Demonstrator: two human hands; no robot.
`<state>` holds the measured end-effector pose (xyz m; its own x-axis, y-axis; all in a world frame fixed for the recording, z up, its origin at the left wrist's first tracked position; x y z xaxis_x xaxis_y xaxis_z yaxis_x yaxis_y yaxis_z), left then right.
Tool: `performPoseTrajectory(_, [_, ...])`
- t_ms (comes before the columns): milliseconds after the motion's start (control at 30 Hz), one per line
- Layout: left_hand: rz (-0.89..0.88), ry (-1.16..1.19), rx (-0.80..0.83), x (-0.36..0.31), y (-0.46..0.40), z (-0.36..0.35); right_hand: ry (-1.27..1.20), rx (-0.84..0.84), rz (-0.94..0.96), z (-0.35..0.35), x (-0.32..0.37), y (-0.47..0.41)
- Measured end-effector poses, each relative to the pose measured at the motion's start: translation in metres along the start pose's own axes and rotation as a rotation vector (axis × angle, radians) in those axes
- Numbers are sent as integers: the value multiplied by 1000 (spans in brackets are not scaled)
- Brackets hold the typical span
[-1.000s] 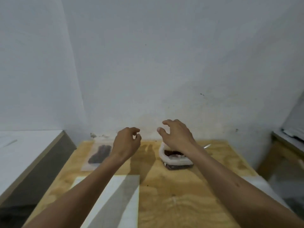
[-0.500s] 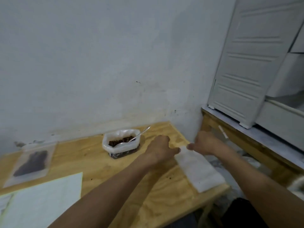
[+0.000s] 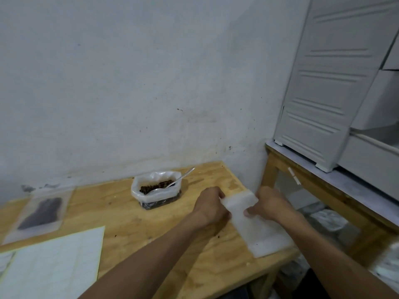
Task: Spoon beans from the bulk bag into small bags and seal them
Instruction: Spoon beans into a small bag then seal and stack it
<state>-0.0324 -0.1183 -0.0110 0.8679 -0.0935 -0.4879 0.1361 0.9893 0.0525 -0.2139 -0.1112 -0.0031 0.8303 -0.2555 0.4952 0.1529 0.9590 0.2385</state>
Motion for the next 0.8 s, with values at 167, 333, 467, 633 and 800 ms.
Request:
performPoseTrajectory(167, [-29,78,-139,6,5,10,-72,-99,17,10,1,5])
performPoseTrajectory(333, [-35,343,-97,6,13,14,-64,-69,30,12,8,6])
performPoseTrajectory(467, [-21,611,-161,3,19,44,-140,-126,106,38,36,12])
performPoseTrajectory(633, [-77,758,-439,10,32,117,-310,-356,342,90,105,38])
performPoseTrajectory(800, [-219,579,-786,11,66,189,-635,-227,472,90,173,54])
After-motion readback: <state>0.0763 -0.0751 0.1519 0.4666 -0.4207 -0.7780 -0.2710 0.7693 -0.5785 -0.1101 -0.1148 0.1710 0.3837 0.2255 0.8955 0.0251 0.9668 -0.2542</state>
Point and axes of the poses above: each hand's wrist, its own y-axis away from the middle knuckle, its own z-axis out of the back of the hand, x = y × z, the point moved 10 cm from there along -y, towards the middle knuckle, and after that the axes turned 11 degrees about -y, right-handed, at the moved point
